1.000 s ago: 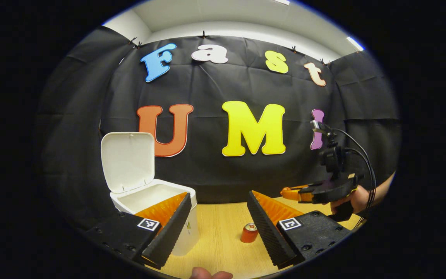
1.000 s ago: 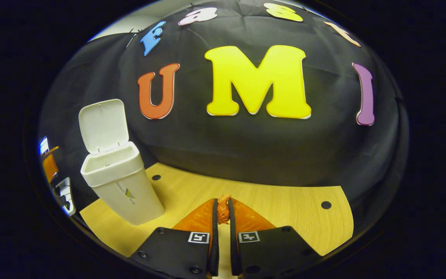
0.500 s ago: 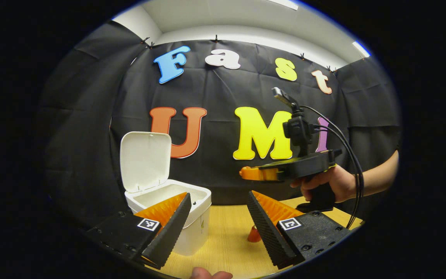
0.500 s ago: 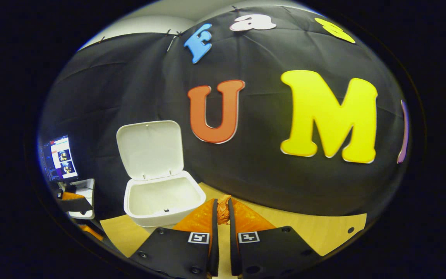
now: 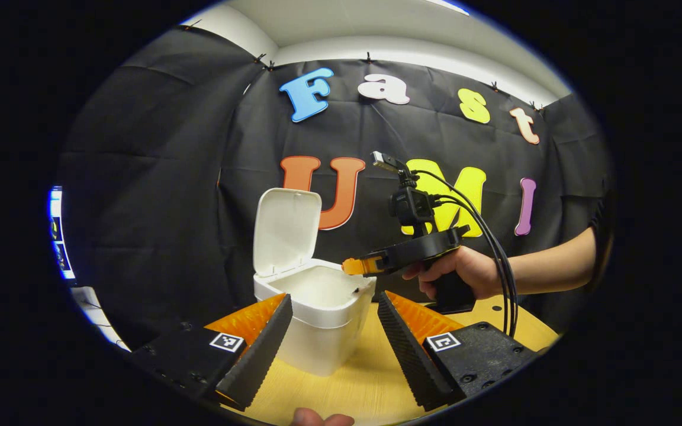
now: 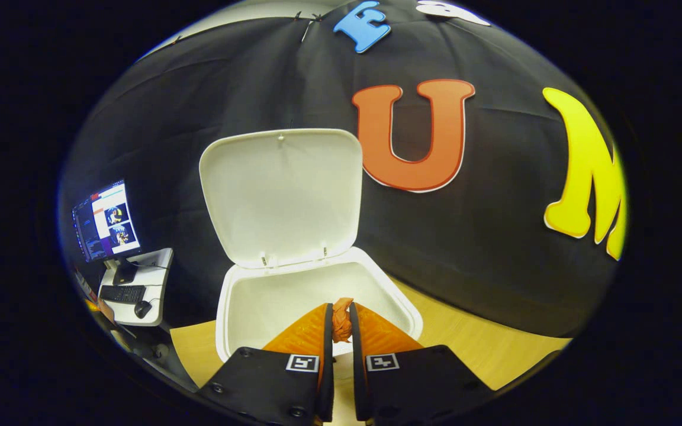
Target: Press the lid of the desktop garbage bin to open it, pick up the crumpled paper on the desktop and throw it into the bin, then pick up the pop can on the desktop and drop it into the bin, and finally close the garbage bin lid.
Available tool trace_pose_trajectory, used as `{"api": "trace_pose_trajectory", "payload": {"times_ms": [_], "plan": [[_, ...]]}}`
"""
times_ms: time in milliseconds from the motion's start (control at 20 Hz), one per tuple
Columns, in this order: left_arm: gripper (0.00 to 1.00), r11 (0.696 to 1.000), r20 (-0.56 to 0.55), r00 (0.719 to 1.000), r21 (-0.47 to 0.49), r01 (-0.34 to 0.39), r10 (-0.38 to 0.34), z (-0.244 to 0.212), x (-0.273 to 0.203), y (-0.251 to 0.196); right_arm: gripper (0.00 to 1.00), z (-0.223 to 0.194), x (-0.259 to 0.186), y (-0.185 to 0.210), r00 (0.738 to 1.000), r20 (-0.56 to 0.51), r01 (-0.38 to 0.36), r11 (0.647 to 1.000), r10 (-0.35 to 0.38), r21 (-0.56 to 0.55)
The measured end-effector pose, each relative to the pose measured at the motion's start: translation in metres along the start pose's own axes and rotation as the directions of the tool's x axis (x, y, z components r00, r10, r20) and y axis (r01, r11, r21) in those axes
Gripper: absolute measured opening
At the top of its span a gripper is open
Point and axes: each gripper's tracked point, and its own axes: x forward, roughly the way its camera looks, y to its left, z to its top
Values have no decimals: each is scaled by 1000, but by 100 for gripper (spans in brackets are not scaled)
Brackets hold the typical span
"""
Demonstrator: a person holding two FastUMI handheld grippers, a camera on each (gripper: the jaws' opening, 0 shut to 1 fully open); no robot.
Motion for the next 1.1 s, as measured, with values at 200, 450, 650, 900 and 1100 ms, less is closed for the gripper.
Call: {"api": "trace_pose_trajectory", "payload": {"times_ms": [200,450,650,900,1100], "plan": [[96,1000,6,1000,-6,-6,6,0,-5,5,28,-8,13,1,999,-32,13,1000,-13,-2],[96,1000,13,1000,-5,1,-1,0,-5,5,48,-15,15,0,998,-54,21,1000,-21,-11],[96,1000,18,1000,15,13,-14,2,-2,2,66,-12,5,-5,999,-36,24,1000,-23,20],[96,997,31,997,49,62,-64,8,6,-21,66,2,-31,-28,998,45,43,996,-47,82],[96,993,26,993,35,115,-116,7,16,-48,66,19,-82,-65,984,145,83,989,-101,125]]}}
